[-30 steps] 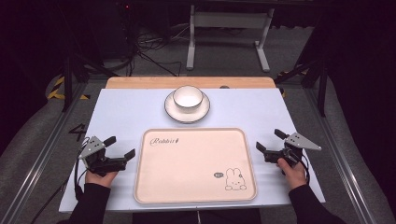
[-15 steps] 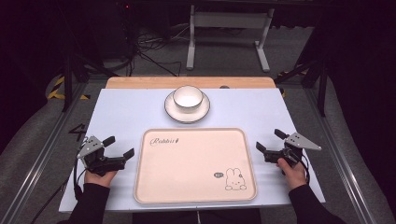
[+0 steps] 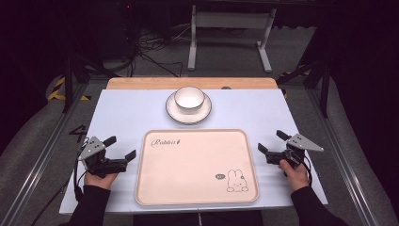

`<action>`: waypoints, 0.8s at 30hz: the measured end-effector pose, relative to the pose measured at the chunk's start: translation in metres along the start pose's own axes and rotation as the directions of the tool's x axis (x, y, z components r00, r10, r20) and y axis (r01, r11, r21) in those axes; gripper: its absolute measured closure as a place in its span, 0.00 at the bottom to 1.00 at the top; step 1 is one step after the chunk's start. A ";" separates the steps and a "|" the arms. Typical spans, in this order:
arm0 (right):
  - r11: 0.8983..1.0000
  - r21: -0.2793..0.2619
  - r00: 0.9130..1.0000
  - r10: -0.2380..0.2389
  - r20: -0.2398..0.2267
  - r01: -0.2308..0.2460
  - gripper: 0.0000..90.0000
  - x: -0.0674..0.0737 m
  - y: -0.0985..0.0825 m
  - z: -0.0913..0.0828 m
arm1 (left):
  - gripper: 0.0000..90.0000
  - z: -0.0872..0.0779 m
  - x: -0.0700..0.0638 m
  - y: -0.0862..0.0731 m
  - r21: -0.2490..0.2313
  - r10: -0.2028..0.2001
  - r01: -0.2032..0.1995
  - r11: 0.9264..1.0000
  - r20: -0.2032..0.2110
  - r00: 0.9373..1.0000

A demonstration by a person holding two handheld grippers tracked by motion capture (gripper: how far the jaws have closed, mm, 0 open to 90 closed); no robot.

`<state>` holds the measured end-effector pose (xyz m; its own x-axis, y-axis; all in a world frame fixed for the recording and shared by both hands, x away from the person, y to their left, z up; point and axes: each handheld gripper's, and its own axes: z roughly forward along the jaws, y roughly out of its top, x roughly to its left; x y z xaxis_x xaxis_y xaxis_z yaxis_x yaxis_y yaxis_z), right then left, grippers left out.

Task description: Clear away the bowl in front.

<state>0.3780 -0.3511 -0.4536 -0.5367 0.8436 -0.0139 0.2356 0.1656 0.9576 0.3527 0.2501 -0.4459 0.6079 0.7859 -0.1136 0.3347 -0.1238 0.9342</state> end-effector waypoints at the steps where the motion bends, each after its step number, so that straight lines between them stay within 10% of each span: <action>1: 1.000 0.000 1.000 0.000 0.000 0.000 0.03 0.000 0.000 0.000 | 0.02 -0.001 -0.001 0.002 -0.003 0.002 -0.002 1.000 0.001 1.000; 24: 1.000 -0.002 1.000 -0.002 0.001 0.002 0.03 0.000 0.000 0.000 | 0.02 -0.013 -0.019 0.041 -0.057 0.053 -0.051 0.997 0.048 0.997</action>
<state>0.3778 -0.3509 -0.4537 -0.5360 0.8441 -0.0160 0.2327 0.1660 0.9583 0.3458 0.2378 -0.4011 0.6588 0.7481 -0.0797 0.2620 -0.1289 0.9564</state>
